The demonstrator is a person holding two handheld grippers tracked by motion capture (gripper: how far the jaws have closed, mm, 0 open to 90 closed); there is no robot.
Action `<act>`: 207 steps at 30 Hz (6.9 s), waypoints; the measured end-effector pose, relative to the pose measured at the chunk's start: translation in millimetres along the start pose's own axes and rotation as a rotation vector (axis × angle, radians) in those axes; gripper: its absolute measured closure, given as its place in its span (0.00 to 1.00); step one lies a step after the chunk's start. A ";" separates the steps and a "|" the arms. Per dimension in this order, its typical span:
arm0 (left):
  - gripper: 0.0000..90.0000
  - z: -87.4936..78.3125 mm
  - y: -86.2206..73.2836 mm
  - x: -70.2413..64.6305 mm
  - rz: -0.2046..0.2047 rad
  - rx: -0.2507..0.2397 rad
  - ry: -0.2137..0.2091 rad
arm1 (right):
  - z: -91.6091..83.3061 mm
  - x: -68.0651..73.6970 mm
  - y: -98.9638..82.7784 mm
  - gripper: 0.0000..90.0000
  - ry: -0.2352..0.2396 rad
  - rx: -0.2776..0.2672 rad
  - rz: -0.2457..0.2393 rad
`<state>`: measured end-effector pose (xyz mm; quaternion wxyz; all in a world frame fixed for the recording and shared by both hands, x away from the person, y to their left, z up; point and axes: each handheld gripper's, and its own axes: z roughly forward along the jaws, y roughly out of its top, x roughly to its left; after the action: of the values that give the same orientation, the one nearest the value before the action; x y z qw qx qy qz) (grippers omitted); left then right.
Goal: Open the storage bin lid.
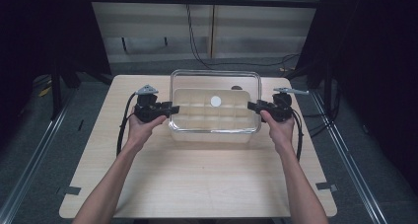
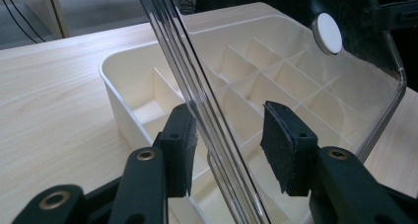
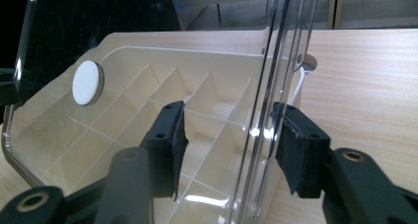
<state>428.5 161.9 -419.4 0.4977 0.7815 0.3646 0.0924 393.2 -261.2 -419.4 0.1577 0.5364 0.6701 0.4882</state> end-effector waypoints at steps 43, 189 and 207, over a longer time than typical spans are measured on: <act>0.82 -35.8 0.4 -10.1 0.015 -0.066 -0.015 | -38.7 18.0 3.3 0.74 0.048 -0.068 0.008; 0.82 -109.2 -111.4 -81.4 0.090 0.167 -0.084 | -109.1 71.9 -115.5 0.77 0.182 0.144 -0.007; 0.78 -110.0 -122.2 -82.6 0.085 0.195 -0.100 | -103.0 74.5 -130.5 0.76 0.171 0.200 -0.018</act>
<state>255.0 214.6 -451.0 0.4327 0.8446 0.3130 0.0384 215.9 -239.4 -454.9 0.0502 0.4996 0.7313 0.4617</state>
